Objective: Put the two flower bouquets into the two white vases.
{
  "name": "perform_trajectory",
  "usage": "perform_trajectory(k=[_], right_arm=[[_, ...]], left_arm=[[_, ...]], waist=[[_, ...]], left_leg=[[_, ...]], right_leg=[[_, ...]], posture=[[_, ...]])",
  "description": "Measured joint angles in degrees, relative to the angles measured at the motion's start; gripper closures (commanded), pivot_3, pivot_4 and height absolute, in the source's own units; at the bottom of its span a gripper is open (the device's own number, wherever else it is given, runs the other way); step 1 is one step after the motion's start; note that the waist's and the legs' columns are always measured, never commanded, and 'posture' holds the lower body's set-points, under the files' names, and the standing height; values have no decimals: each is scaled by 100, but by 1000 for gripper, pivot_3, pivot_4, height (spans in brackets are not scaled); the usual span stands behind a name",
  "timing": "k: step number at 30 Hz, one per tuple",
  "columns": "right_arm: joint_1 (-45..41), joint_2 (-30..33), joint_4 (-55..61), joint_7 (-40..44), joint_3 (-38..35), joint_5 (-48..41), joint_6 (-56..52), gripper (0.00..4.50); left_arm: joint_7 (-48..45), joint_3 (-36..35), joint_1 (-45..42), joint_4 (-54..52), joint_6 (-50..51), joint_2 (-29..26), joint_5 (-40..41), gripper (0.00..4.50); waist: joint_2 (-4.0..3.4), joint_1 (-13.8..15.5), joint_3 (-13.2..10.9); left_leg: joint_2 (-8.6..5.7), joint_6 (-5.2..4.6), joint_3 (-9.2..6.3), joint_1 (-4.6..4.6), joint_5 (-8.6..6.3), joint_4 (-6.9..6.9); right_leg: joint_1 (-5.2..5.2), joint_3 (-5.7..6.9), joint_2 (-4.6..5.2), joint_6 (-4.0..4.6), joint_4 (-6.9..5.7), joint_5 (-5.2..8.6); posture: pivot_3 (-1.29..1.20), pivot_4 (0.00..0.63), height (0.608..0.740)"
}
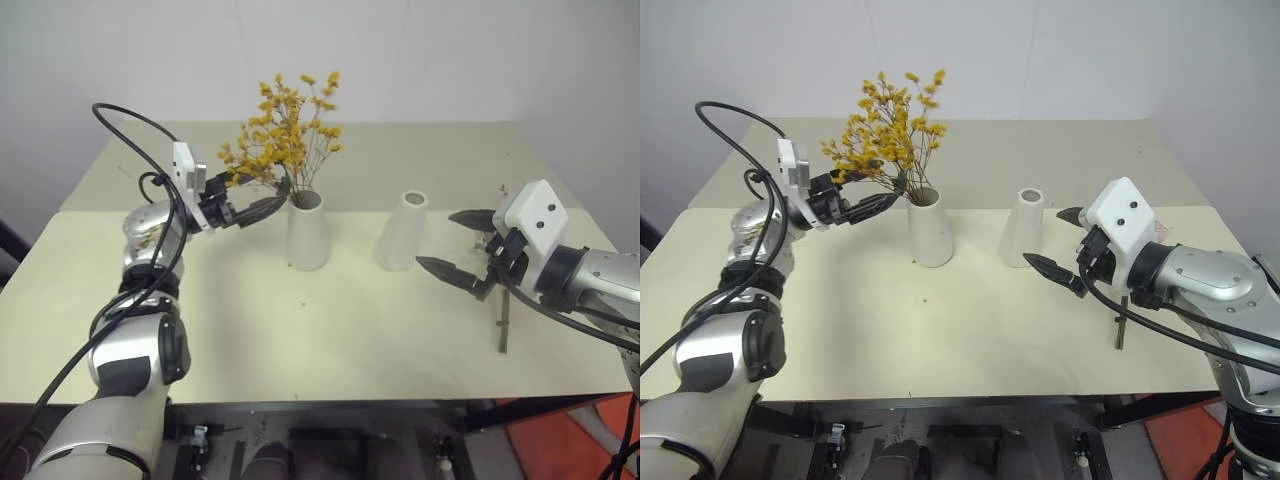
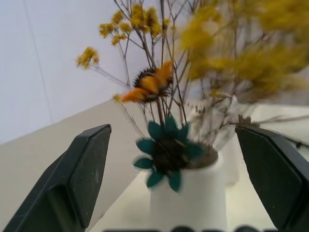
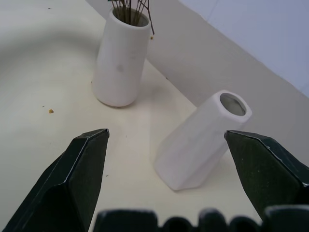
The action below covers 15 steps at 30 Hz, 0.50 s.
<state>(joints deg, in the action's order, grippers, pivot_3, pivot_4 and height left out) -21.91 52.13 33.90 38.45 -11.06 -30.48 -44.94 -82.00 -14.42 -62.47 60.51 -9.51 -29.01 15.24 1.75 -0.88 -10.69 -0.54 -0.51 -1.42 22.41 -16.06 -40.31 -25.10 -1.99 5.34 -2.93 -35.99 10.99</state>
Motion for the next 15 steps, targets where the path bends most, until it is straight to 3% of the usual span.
perform_trajectory(k=[9, 12, 15], right_arm=[[-22, 120, -262, 32, -19, 103, 76, 0], [158, 422, -462, 29, -520, 103, -160, 0], [532, 758, -580, 184, -997, 75, -406, 0]], left_arm=[[101, 495, 1341, -2428, 807, -1160, -248, 14], [-284, 332, 2108, -3772, 1372, -1840, 259, 14], [-434, 201, 2719, -5142, 2069, -2093, 905, 14]], waist=[[-1, -15, 0], [-2, -20, 0], [-3, 45, 1]], left_leg=[[14, -1, 4, -1, -1, 0], [22, -9, 5, -1, -6, 2], [27, -9, 8, -4, -6, 0]], right_leg=[[-2, -5, -7, 0, 1, 0], [-7, -10, -8, 1, 5, 0], [4, -2, -7, 1, 10, 0]], posture=[[0, 150, 740], [0, 150, 740], [0, 150, 740]])
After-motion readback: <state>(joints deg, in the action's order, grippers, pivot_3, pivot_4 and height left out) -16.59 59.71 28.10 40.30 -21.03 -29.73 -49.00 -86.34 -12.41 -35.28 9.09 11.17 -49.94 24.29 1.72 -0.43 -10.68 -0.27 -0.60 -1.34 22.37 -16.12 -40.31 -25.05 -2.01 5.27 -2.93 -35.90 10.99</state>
